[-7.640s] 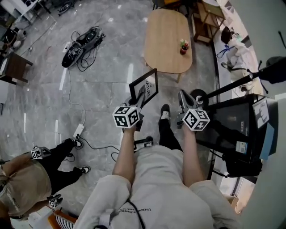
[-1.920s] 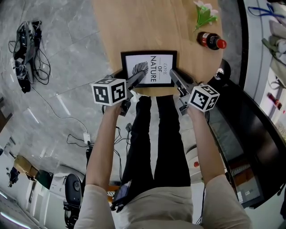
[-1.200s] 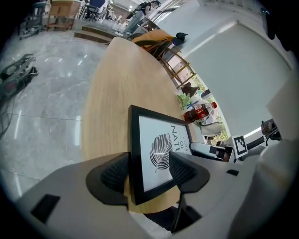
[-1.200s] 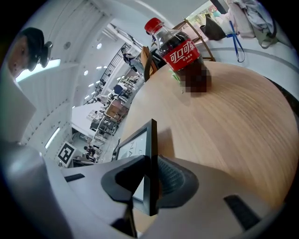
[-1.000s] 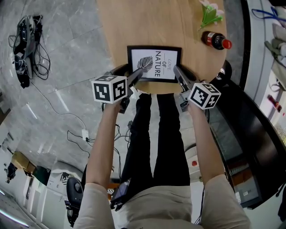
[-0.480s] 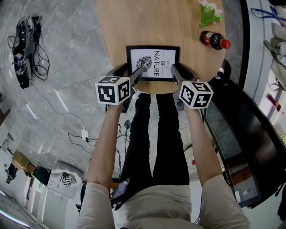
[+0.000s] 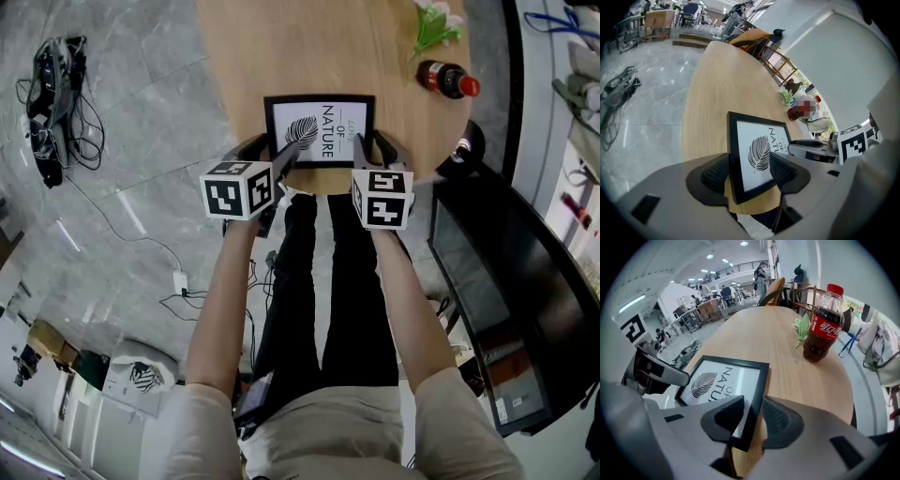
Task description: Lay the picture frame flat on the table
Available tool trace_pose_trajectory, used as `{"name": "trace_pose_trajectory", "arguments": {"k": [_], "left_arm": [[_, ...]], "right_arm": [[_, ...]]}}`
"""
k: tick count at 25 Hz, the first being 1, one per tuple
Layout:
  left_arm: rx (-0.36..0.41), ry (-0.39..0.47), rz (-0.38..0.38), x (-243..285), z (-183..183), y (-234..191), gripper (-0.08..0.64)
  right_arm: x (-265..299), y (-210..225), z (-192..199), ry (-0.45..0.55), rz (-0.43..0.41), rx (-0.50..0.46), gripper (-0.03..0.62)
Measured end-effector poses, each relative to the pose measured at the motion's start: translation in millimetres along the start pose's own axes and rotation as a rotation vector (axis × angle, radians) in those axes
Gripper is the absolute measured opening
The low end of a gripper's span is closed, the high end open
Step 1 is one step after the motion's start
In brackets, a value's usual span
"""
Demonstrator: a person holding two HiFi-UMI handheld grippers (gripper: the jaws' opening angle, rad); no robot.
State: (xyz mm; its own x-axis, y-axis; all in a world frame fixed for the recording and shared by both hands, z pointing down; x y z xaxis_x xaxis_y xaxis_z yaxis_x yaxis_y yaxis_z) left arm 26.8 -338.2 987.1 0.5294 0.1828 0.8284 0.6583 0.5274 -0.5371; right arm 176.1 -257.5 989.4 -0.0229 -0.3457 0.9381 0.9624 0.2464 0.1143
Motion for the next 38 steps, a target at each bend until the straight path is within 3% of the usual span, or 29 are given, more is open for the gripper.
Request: {"name": "trace_pose_trajectory", "arguments": {"k": [13,16,19,23,25,29,33,38], "left_arm": [[0.06,0.013,-0.024,-31.2,2.3,24.3,0.276],[0.102,0.006,-0.024,-52.4,7.1,47.3,0.276],[0.175,0.034,-0.017,-89.7,9.3,74.8,0.276],[0.364,0.063,-0.035,-141.8,10.4,114.0,0.275],[0.418,0.055,-0.027,-166.9,21.1,132.6,0.275],[0.457,0.072,-0.024,-223.1,32.7,165.1,0.275],[0.546,0.159,-0.069,-283.2,0.8,196.2,0.275],[0.554,0.238,-0.047,-353.4,0.5,224.2,0.275]], "right_arm": [[-39.8,-2.5,-5.2,0.048,-0.048,0.011,0.12],[-73.2,-8.1,-12.1,0.119,-0.114,0.038,0.12],[-114.9,-23.2,-23.4,0.192,-0.186,0.036,0.12],[-167.7,-38.9,-41.9,0.225,-0.224,0.004,0.12],[-198.0,-47.8,-41.5,0.227,-0.253,0.009,0.12],[-261.2,-65.9,-35.1,0.223,-0.308,0.037,0.12],[-305.2,-84.3,-56.7,0.252,-0.337,0.064,0.12],[-358.2,-127.1,-66.9,0.284,-0.346,-0.003,0.12]]}}
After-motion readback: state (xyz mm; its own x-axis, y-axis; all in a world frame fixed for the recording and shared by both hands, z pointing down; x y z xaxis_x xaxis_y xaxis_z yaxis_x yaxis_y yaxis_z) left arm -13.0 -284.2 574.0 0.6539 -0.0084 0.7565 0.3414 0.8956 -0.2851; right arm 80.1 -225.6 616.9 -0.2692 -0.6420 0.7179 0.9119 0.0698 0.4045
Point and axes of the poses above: the fingertips, and each gripper's own axes: x forward along the fingers, y to its right, z out of its underside, the point moved 2 cm from there along -x, backward along the fingers, and after that the axes turned 6 degrees about -y, right-handed, at the moved point
